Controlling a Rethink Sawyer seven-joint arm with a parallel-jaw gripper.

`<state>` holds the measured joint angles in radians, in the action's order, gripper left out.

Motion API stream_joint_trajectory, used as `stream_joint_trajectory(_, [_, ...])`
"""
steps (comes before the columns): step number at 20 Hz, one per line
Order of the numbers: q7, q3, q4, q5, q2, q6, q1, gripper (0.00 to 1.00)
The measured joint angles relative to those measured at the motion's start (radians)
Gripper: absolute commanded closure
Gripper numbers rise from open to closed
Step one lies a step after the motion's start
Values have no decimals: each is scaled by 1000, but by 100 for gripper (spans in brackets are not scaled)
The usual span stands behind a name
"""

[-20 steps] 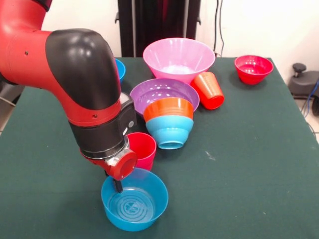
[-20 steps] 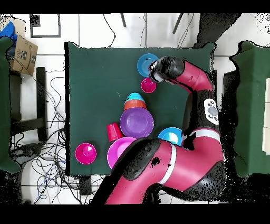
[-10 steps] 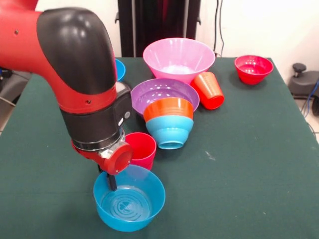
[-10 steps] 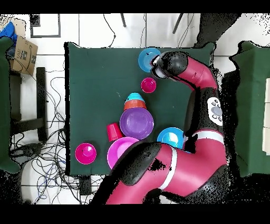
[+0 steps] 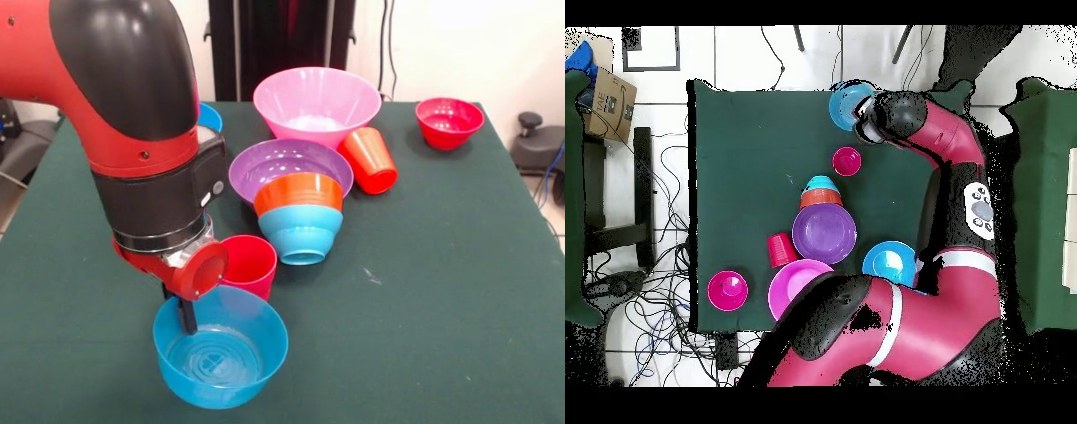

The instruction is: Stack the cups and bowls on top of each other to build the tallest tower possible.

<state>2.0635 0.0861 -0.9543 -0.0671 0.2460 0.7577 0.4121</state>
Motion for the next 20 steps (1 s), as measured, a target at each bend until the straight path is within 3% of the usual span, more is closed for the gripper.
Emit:
stream_joint_trajectory(8, [0, 0, -2, -12, 20, 37, 0, 100])
stream_joint_trajectory(20, [0, 0, -37, -62, 75, 186, 0, 100])
